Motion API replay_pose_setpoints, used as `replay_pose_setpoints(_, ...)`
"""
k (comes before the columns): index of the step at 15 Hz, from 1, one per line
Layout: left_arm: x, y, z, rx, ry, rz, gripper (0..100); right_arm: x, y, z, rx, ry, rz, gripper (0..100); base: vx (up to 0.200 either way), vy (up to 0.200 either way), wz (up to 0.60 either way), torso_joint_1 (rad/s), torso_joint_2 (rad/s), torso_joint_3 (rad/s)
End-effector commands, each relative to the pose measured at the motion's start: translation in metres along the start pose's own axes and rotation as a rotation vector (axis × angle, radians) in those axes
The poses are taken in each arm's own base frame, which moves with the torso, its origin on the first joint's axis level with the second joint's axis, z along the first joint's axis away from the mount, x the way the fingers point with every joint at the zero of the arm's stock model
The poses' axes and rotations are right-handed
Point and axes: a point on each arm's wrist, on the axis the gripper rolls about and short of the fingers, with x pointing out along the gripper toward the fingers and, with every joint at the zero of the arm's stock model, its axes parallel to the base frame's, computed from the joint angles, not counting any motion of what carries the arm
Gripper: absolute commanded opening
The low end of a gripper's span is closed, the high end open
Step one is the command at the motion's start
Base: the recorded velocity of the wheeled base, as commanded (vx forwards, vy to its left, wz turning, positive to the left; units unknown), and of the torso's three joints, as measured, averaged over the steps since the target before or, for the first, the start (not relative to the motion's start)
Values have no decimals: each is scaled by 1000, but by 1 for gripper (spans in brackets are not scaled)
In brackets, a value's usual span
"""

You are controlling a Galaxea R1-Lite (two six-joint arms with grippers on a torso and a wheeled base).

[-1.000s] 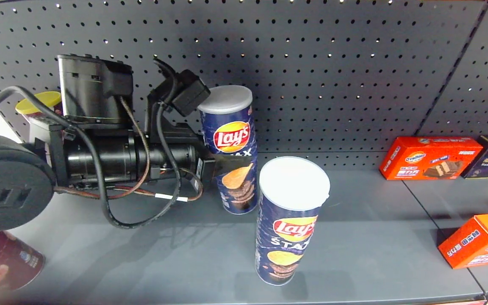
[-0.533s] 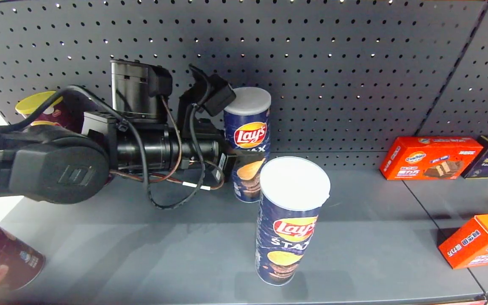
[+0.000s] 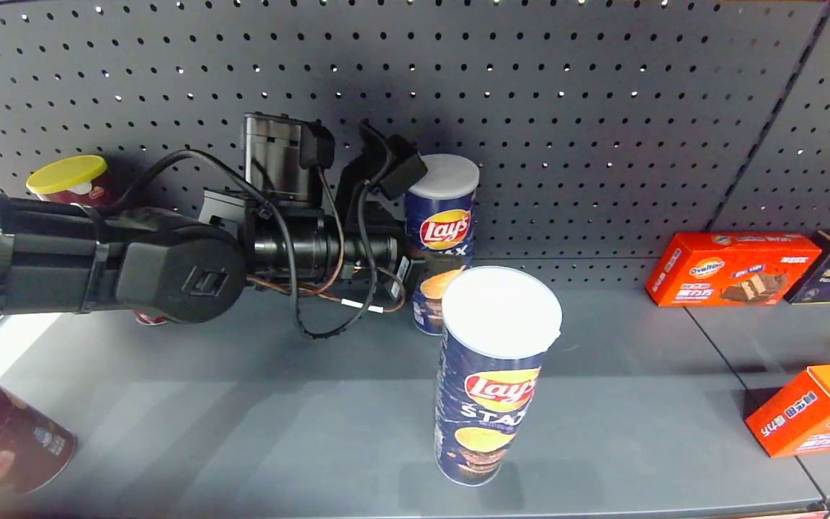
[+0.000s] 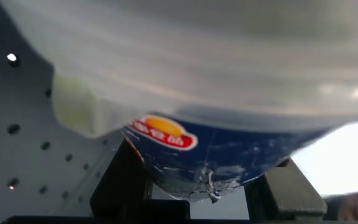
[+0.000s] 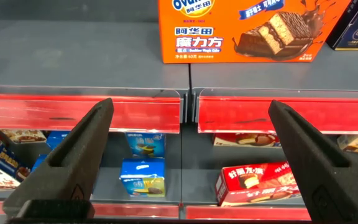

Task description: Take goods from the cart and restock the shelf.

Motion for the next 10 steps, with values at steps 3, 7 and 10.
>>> replay_pose_setpoints(3,10,7,-4,-3,4,3,0,0,0,0,0,1,1,100,0,0,0,0,0,0)
replay_pose_setpoints(7,13,10,-8,-6,11,7,0,0,0,0,0,1,1,100,0,0,0,0,0,0)
replay_pose_setpoints(10,14,10,-9,-8,14,6,0,0,0,0,0,1,1,100,0,0,0,0,0,0)
